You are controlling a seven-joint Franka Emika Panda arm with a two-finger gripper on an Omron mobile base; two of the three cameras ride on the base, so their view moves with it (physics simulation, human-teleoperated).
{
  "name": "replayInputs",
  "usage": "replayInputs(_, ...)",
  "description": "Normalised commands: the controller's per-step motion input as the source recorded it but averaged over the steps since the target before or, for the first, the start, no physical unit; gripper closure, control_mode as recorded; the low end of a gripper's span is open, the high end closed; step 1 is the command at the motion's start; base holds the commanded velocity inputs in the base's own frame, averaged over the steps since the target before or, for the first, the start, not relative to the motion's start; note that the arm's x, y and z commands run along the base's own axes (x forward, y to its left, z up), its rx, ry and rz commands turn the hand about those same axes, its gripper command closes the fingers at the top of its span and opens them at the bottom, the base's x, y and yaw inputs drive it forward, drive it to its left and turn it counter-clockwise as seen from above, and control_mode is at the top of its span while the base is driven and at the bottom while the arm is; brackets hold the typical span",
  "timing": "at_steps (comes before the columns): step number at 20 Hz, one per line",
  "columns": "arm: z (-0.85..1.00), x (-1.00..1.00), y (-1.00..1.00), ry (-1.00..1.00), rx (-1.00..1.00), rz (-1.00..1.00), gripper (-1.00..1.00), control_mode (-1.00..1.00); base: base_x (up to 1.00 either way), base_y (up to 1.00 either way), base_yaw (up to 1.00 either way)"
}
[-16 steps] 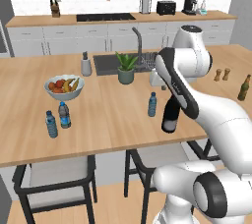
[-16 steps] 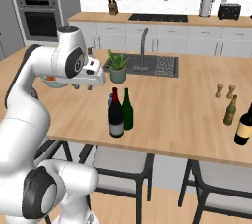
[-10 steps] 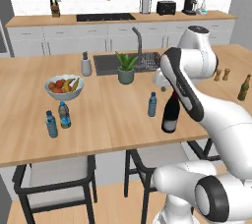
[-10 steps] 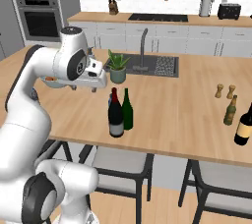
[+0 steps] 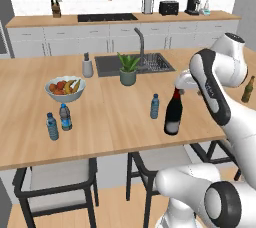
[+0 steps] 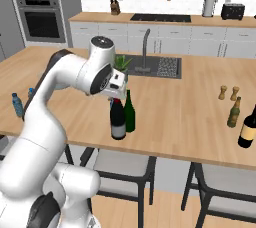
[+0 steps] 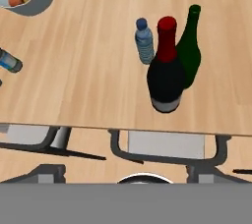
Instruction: Move the plastic bottles in the middle to the plastics group, and the glass bottles in the middle to the glass group.
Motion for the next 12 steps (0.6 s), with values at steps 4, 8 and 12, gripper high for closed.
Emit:
replayInputs(4,-0.05,0.40,-0.37,0.04,0.06,0.01,-1.00,-1.00,0.00,0.00,0.00)
replayInputs(8,-0.20,0.64,-0.08,0.00,-0.04,0.00,-1.00,-1.00,0.00,0.00,0.00)
replayInputs(12,-0.17,0.68,0.14,0.00,-0.12,0.00,-1.00,-1.00,0.00,0.00,0.00)
